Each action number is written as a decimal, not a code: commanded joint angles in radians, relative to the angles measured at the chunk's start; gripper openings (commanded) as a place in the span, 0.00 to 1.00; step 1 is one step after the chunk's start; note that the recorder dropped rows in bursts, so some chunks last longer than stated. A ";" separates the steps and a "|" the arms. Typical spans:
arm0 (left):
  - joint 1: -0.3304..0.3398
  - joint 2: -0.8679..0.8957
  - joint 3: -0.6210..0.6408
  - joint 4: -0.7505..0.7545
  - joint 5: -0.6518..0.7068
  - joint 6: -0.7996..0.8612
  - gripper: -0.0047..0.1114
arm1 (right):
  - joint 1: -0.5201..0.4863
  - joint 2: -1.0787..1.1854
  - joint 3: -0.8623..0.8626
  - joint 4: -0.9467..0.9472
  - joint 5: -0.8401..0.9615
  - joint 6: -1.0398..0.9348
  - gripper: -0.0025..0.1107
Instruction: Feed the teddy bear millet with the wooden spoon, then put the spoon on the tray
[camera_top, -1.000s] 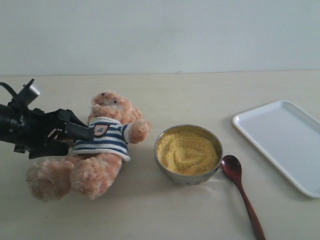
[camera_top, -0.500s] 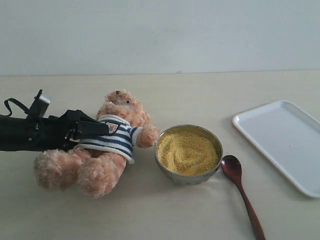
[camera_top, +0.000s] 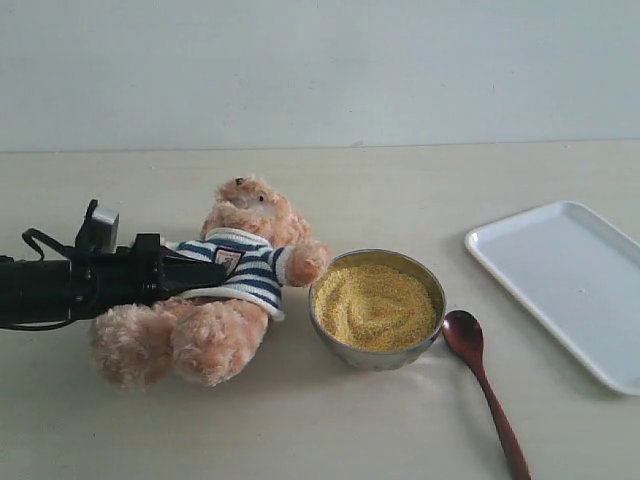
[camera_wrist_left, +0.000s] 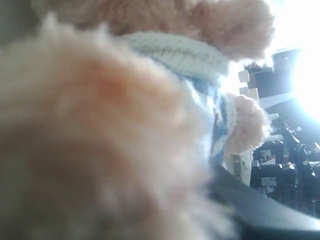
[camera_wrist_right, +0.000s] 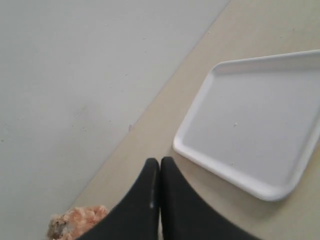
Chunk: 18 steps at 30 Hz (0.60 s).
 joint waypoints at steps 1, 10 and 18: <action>-0.005 0.060 0.011 0.024 -0.087 -0.008 0.08 | 0.001 -0.004 -0.001 0.004 0.003 -0.009 0.02; 0.082 -0.089 0.013 0.024 -0.059 0.016 0.08 | 0.001 -0.004 -0.001 0.010 0.003 -0.013 0.02; 0.103 -0.344 0.139 0.024 -0.123 0.006 0.08 | 0.001 -0.004 -0.001 0.010 -0.039 -0.133 0.02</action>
